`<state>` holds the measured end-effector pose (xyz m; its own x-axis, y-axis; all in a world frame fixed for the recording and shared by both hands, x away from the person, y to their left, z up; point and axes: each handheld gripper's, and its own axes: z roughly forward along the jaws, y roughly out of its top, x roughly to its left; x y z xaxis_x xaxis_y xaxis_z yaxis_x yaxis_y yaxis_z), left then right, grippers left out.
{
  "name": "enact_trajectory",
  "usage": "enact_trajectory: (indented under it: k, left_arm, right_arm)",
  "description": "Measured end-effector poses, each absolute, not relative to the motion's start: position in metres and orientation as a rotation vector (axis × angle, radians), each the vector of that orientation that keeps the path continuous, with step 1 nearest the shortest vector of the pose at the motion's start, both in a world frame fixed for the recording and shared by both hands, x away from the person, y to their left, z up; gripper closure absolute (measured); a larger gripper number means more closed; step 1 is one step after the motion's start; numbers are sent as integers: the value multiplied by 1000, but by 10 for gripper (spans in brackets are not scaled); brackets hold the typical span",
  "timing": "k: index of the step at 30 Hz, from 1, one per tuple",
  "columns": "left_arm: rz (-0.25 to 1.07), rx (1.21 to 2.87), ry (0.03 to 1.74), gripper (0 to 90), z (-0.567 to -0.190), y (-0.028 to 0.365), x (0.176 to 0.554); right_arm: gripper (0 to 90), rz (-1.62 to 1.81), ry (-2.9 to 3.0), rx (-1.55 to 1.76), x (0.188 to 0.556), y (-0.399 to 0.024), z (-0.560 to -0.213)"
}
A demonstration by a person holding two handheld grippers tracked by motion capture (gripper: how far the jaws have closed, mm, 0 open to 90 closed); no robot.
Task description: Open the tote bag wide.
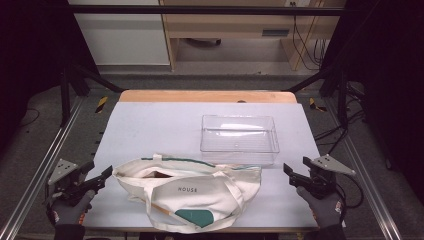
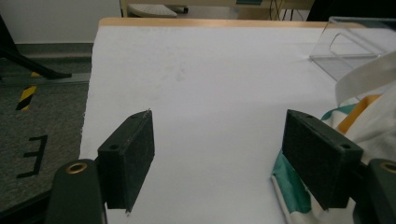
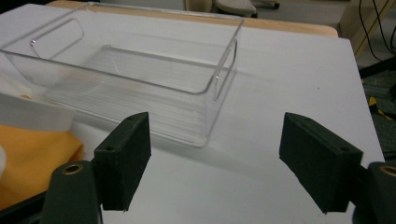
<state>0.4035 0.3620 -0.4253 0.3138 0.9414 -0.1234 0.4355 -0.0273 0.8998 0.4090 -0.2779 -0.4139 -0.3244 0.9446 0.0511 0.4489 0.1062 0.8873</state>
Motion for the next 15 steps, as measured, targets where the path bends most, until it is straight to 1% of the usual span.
enact_trajectory:
  k: [6,10,14,15]
  left_arm:
    - [678,1607,1251,264,-412,360,399]
    - [682,1579,1241,264,-399,360,395]
    - [693,1551,1224,251,-386,357,391]
    - [704,1539,1217,246,-381,354,389]
  right_arm:
    - [297,1195,1844,1343,406,-273,-408]
    - [343,1244,1839,1333,404,-269,-398]
    - [366,1258,1851,1321,403,-263,-393]
    - [392,1266,1864,1311,402,-259,-390]
